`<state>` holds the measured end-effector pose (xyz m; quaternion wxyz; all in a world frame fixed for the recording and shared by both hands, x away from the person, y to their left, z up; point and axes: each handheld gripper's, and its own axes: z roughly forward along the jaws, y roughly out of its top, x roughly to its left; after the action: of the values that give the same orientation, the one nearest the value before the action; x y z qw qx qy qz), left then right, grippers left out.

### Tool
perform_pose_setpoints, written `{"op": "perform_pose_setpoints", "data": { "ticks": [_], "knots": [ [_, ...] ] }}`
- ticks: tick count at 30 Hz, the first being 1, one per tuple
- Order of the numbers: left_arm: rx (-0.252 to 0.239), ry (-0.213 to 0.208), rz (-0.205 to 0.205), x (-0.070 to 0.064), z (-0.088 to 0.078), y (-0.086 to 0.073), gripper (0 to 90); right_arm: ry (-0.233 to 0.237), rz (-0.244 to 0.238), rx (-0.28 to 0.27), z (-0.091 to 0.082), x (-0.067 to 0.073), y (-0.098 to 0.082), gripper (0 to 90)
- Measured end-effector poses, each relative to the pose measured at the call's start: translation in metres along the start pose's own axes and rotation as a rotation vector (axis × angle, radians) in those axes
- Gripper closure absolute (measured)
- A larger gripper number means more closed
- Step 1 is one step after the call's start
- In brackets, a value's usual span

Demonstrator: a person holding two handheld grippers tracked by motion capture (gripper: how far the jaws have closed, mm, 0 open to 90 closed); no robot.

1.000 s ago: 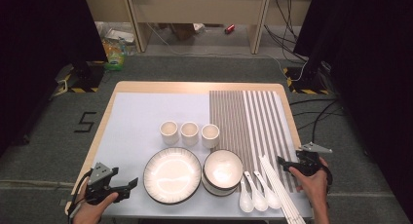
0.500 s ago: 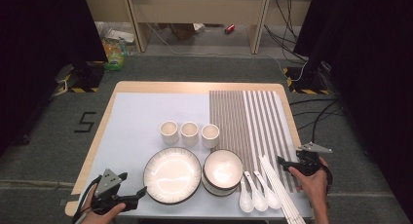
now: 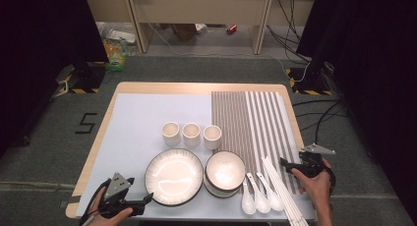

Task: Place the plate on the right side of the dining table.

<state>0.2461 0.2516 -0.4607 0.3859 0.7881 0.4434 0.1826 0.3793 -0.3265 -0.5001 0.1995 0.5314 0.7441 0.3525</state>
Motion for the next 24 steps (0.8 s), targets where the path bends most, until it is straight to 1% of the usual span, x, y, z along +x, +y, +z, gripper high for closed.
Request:
{"op": "perform_pose_setpoints", "data": {
  "ticks": [6,11,12,17,23,24],
  "knots": [
    [-0.006,0.004,0.000,-0.0004,0.0003,0.0001,14.0,0.000,0.001,-0.001,0.0001,0.0000,-0.0001,13.9],
    [-0.007,0.013,-0.013,0.0004,0.0016,-0.0006,9.3,0.001,0.000,-0.001,0.0000,-0.0001,-0.0002,13.9],
    [-0.005,0.021,-0.011,-0.0005,0.0018,-0.0006,9.4,0.000,0.000,-0.001,0.0000,0.0000,-0.0001,13.9],
    [0.001,0.029,-0.011,-0.0014,0.0019,-0.0001,8.7,-0.001,-0.002,-0.001,0.0000,0.0001,-0.0001,13.9],
    [0.002,0.035,-0.022,-0.0016,0.0036,0.0007,8.5,-0.004,-0.008,-0.001,0.0000,0.0002,0.0001,13.9],
    [0.003,0.032,-0.026,-0.0013,0.0039,0.0009,8.0,0.000,-0.001,0.001,0.0000,0.0001,0.0001,13.9]
  ]
}}
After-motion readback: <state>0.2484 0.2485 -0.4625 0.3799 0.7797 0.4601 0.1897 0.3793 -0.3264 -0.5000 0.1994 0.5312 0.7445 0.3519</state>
